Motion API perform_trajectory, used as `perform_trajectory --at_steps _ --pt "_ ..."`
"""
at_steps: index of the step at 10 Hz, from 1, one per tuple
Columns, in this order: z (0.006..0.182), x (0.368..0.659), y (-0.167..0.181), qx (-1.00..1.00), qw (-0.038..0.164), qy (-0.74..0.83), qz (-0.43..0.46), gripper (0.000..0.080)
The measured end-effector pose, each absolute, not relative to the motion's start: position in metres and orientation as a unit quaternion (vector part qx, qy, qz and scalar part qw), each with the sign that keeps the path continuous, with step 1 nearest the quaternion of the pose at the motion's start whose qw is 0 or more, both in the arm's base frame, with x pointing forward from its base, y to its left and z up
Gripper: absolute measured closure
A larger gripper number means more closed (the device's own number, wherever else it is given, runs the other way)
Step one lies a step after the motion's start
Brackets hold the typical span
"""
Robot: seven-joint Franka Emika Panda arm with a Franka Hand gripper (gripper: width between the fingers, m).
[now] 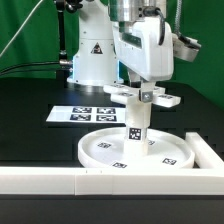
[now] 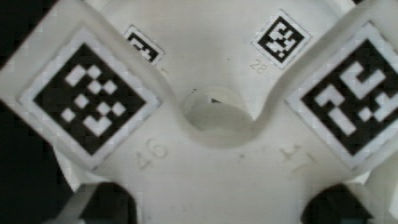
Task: Assemble round table
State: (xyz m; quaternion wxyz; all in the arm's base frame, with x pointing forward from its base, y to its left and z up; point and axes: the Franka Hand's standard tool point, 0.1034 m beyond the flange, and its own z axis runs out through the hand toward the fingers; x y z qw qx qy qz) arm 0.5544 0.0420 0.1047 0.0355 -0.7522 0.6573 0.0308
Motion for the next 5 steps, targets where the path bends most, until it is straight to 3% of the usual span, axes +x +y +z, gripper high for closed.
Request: perform_trajectory --at_steps 1,2,4,5 --pt "0.107 0.554 0.042 -0.760 0.036 0.648 0.033 0.0213" --pt "0.119 0.554 0.042 -0.769 0.045 0.637 0.036 0.0167" --pt "0.137 0.555 0.045 -0.771 0.060 0.633 0.039 0.0153" --pt "0.135 0.555 0.045 -0.771 0.059 0.633 0.038 0.0153"
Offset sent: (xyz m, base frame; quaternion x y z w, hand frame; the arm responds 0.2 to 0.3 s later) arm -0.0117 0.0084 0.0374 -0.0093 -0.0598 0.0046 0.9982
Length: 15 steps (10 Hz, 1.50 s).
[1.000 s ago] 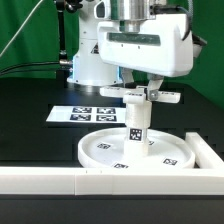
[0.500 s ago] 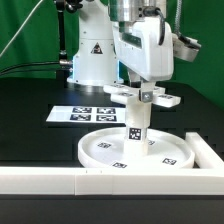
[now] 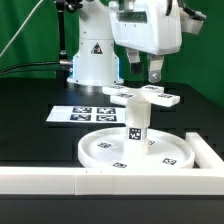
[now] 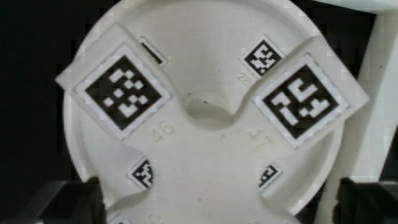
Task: Assemble round table
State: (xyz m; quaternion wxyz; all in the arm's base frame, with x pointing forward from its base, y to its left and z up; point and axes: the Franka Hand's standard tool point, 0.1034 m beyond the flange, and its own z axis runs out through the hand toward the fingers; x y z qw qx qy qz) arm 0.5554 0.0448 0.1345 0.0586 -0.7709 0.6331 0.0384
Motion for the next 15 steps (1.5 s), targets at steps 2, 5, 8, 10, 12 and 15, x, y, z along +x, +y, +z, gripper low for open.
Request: perform_trajectory --at_steps 2,5,8,10,12,15 --pt "0.1332 0.5551 0.0452 -0.808 0.059 0.585 0.035 0.0151" --pt "0.1341 0.5573 0.0528 -0.899 0.058 0.433 0.026 0.0151" --pt "0.1362 0.5582 0.0518 -0.935 0.062 0.350 0.019 0.0151" --pt "0.1358 0.5581 0.0515 -0.957 0.062 0.281 0.015 0.0151" --pt "0.1353 0.5575 0.0501 -0.981 0.053 0.186 0.009 0.0151" --pt "0.1307 0.5566 0.0528 -0.999 0.037 -0.025 -0.002 0.0151"
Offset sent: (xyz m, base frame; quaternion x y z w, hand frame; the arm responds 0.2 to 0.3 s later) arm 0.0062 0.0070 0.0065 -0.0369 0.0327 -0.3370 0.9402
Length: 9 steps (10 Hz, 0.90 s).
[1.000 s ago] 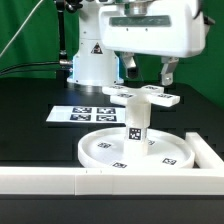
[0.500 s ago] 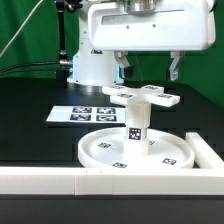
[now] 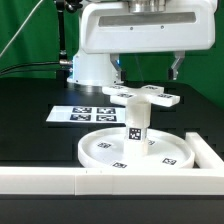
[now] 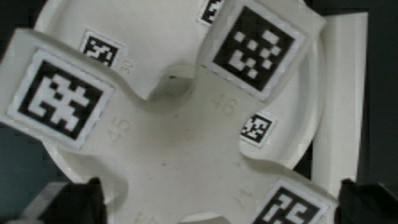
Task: Assemble round table
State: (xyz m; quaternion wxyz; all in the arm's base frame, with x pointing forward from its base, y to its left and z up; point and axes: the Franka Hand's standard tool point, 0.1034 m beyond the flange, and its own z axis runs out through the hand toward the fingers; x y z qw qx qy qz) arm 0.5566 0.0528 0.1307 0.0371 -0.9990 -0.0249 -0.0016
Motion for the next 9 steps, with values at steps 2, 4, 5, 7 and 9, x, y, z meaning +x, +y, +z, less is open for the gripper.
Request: perform_trajectory --at_steps 2,4,5,7,9 --pt "0.1310 0.5574 0.0491 -0.995 0.034 -0.088 -0.011 0.0151" --pt "0.1302 0.5573 0.0480 -0.987 0.031 -0.159 -0.013 0.0151" --pt "0.1304 0.5577 0.0477 -0.980 0.025 -0.196 -0.014 0.0151" --pt "0.1314 0.5599 0.0478 -0.946 0.000 -0.324 -0.014 0.0151" --pt "0.1290 0.5594 0.0527 -0.904 -0.012 -0.427 -0.010 0.0151"
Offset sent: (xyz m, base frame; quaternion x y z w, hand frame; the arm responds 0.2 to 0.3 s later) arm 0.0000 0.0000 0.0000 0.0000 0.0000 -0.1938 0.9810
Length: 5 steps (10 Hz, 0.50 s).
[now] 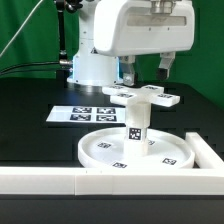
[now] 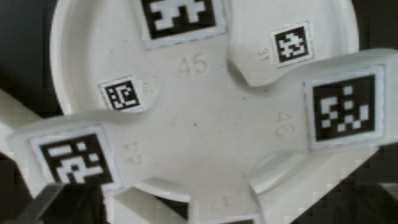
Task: Assemble round table
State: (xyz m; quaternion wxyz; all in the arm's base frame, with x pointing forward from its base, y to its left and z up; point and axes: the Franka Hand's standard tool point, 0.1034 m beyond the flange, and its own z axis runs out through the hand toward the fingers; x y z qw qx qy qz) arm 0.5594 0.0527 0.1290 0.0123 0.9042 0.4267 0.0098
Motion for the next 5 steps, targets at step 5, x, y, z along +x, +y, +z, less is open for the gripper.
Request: perform_trajectory --at_steps 5 --pt "0.1286 0.5596 0.0462 0.835 0.017 0.550 0.006 0.0151"
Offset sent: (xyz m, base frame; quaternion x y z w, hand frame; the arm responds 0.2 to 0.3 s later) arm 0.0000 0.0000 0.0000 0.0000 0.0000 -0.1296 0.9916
